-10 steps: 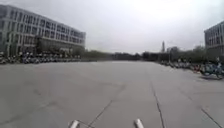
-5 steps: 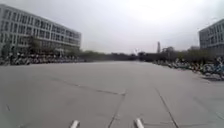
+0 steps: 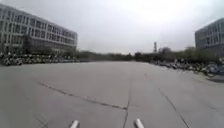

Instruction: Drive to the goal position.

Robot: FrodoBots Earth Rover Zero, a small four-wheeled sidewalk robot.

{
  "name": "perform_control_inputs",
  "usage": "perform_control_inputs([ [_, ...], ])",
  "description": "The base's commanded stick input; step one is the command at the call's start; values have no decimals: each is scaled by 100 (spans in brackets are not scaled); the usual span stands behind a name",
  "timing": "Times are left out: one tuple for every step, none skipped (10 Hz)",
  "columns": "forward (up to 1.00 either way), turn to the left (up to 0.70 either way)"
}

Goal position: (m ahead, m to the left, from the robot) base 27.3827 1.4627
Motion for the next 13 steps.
perform_control_inputs([
  [100, 0],
  [100, 0],
  [100, -6],
  [100, -36],
  [100, -35],
  [100, -20],
  [100, 0],
  [100, 0],
  [100, 0],
  [100, 0],
  [100, 0],
  [100, 0],
  [100, 28],
])
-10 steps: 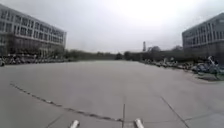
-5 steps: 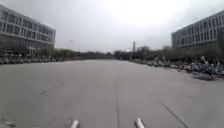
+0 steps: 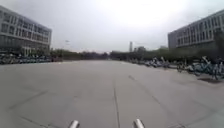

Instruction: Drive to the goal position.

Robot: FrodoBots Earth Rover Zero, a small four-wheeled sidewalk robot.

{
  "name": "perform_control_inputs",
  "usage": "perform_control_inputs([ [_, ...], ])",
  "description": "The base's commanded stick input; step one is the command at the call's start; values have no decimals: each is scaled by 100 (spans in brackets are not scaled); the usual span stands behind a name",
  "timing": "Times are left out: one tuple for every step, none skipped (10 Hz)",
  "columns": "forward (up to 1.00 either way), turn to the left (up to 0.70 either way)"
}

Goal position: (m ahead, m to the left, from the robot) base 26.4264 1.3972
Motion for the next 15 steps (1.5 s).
perform_control_inputs([
  [100, 7],
  [100, 0],
  [100, 0],
  [100, 0],
  [100, 0],
  [100, -3],
  [100, -39],
  [100, -40],
  [100, -40],
  [100, -40],
  [100, -40],
  [100, -26],
  [100, -3],
  [100, 0],
  [100, 0],
])
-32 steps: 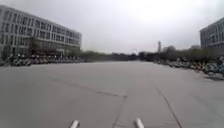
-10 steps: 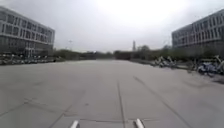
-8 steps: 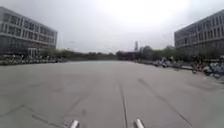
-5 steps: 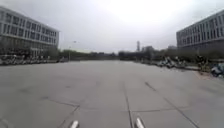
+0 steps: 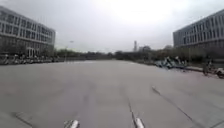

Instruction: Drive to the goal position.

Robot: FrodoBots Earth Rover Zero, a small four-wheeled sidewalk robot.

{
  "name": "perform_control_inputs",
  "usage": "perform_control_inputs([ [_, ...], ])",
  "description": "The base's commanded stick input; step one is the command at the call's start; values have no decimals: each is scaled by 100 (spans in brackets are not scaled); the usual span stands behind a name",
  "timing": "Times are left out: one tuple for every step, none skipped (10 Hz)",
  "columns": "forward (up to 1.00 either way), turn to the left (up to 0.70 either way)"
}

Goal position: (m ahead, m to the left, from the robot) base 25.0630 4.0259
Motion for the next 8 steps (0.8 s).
perform_control_inputs([
  [100, 0],
  [100, 0],
  [100, 0],
  [100, 2],
  [100, 21],
  [100, 39],
  [100, 14],
  [100, 0],
])
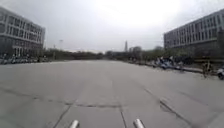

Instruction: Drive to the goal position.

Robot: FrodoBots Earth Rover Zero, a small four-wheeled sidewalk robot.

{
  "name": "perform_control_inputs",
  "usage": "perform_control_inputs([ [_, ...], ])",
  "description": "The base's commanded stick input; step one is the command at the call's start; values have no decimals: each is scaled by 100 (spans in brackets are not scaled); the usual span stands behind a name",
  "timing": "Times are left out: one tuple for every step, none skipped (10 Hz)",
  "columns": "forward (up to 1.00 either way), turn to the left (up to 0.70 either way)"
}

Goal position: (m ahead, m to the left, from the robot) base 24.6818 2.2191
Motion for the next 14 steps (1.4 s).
perform_control_inputs([
  [100, 0],
  [100, 0],
  [100, 0],
  [100, 0],
  [100, 0],
  [100, 0],
  [100, 0],
  [100, 0],
  [100, 0],
  [100, 0],
  [100, 0],
  [100, 0],
  [100, 0],
  [100, 0],
])
